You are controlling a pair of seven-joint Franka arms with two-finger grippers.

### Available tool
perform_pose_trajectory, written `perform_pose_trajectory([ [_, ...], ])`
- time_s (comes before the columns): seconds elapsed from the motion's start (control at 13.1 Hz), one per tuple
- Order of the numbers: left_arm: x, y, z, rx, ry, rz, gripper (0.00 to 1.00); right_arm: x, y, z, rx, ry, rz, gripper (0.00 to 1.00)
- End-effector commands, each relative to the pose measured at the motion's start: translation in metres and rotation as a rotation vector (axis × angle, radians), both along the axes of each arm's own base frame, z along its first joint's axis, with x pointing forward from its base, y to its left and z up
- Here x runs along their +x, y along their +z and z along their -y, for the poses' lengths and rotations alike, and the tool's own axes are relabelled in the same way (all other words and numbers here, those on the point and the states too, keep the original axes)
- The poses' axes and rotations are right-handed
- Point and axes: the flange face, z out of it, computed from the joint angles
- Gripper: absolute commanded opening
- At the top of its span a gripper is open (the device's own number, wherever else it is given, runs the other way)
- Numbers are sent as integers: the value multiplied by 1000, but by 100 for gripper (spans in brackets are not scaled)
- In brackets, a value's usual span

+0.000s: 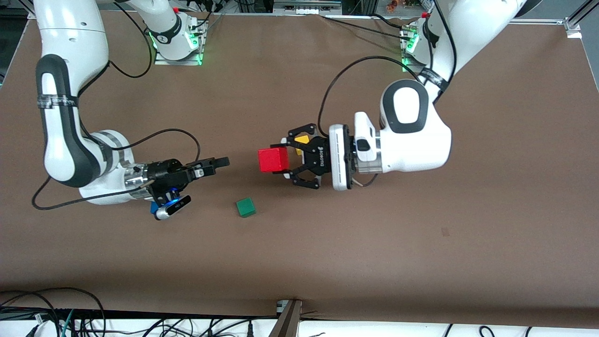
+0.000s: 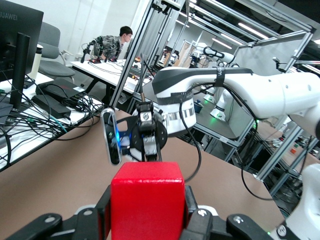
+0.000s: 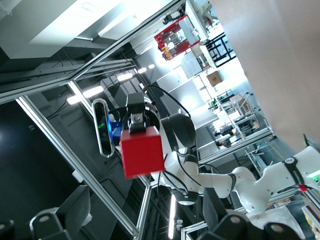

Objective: Pass red block to right arm, stack on blue

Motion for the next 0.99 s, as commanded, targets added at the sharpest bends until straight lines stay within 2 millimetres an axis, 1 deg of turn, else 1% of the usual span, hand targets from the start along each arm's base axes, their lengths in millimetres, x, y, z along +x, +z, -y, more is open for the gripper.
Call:
perform_pose_trajectory([
  [0.0,8,-3,8,-30,29,22,0,-4,4,-25,26,-29,-15,100],
  [0.08,12,-2,9,-39,32,27,0,-5,4,-30,17,-45,-7,100],
  [0.23,12,-2,15,-43,31,29,0,-6,3,-32,15,-49,-10,100],
  [0.31,13,2,16,-47,40,38,0,-5,3,-31,17,-54,-11,100],
  [0.46,12,-3,20,-39,45,37,0,-3,4,-33,27,-70,-16,100],
  [0.69,7,-9,31,-23,61,42,0,-1,9,-34,41,-83,-27,100],
  [0.92,10,-15,32,13,71,64,0,-1,9,-36,43,-85,-28,100],
])
